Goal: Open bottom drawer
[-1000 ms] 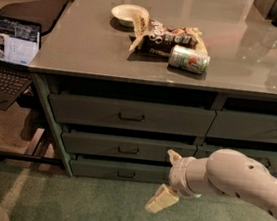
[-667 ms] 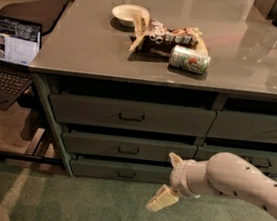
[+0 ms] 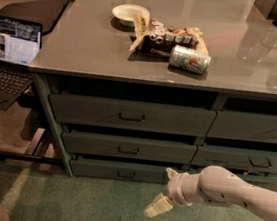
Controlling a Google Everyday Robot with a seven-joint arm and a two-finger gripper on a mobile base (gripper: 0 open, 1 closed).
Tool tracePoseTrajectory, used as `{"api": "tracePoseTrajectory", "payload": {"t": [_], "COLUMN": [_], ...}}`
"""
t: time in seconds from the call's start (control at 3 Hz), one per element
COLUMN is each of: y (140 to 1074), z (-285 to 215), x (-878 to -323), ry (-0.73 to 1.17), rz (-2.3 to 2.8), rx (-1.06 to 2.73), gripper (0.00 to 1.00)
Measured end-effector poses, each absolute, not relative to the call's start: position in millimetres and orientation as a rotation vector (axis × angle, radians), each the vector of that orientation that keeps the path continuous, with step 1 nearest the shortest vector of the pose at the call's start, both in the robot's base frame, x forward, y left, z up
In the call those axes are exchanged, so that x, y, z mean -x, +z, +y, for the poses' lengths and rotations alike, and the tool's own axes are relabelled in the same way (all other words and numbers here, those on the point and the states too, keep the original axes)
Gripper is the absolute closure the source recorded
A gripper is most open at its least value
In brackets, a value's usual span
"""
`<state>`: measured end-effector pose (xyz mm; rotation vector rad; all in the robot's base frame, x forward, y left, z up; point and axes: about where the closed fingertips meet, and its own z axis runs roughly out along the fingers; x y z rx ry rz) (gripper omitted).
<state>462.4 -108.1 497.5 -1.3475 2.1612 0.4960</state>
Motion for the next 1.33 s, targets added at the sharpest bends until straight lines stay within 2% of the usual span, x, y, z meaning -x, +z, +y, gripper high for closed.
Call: {"api": "tracePoseTrajectory", "payload": {"t": [1.0, 1.33], "y": [350.7, 350.7], "z": [-99.2, -99.2], "x": [-525.9, -525.9], "ry": [0.593, 0.593], "rz": [2.151, 2.151], "rx": [1.113, 1.113], "gripper": [0.0, 0.0]}}
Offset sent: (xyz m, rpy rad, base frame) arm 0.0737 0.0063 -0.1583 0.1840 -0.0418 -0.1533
